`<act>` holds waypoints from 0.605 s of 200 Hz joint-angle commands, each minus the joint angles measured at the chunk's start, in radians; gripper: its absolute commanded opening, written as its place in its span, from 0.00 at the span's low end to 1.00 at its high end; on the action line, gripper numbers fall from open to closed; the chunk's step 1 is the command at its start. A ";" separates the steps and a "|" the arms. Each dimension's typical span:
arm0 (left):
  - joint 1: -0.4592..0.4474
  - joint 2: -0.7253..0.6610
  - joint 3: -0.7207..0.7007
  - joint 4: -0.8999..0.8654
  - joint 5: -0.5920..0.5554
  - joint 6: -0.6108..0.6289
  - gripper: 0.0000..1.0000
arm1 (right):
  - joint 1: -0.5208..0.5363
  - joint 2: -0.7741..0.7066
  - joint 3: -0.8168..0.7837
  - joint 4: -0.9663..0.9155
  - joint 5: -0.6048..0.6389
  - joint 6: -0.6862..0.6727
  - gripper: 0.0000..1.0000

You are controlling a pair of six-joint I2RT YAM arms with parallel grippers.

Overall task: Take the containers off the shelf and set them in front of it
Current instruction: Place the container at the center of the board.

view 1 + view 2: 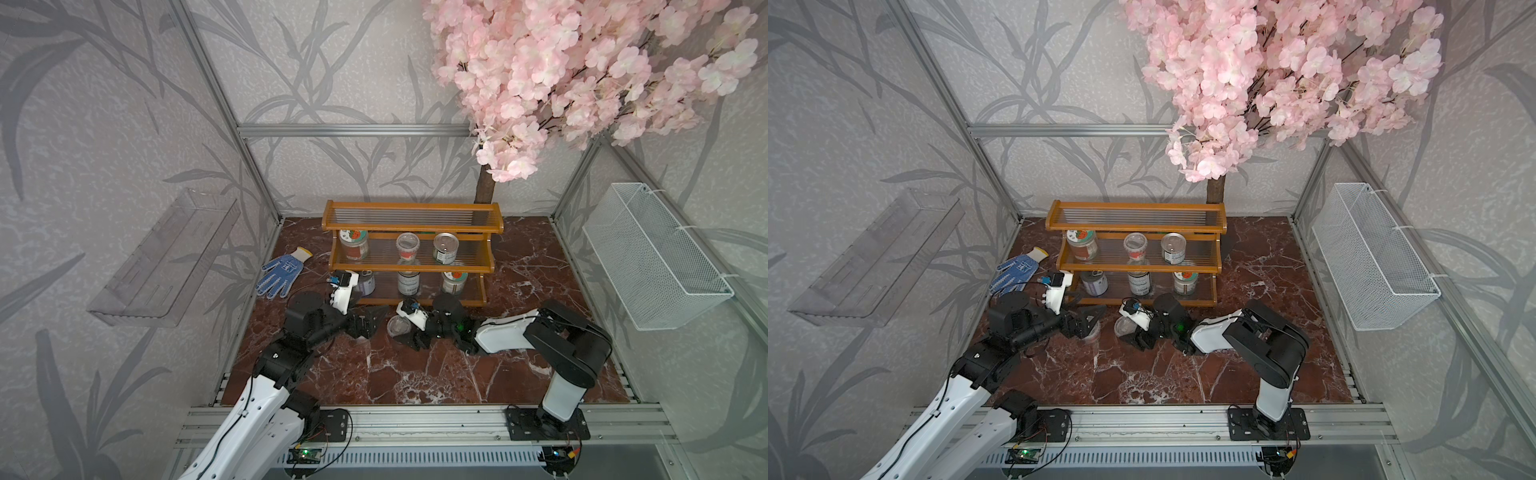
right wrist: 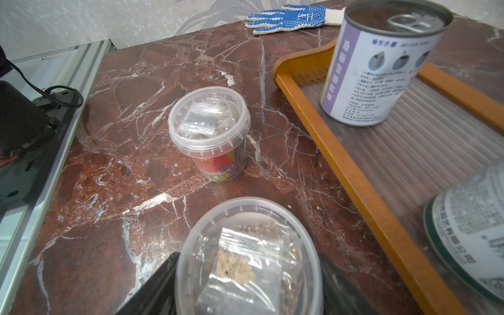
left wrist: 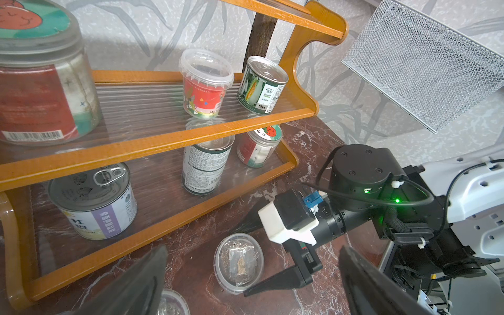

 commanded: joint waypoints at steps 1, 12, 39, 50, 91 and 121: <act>0.005 -0.010 -0.007 -0.014 -0.007 0.011 1.00 | 0.005 -0.004 -0.008 -0.051 0.031 -0.017 0.79; 0.005 -0.013 -0.006 -0.020 -0.015 0.014 1.00 | 0.004 -0.016 -0.013 -0.053 0.037 -0.016 0.83; 0.005 -0.016 -0.005 -0.027 -0.041 0.017 1.00 | 0.005 -0.050 -0.023 -0.064 0.041 -0.012 0.91; 0.005 -0.016 -0.007 -0.027 -0.052 0.019 1.00 | 0.005 -0.070 -0.026 -0.075 0.038 -0.008 0.94; 0.004 -0.008 -0.003 -0.019 -0.060 0.019 1.00 | 0.004 -0.201 -0.068 -0.145 0.063 -0.001 0.99; 0.005 -0.011 -0.005 -0.021 -0.063 0.020 1.00 | -0.001 -0.333 -0.107 -0.222 0.103 0.013 0.99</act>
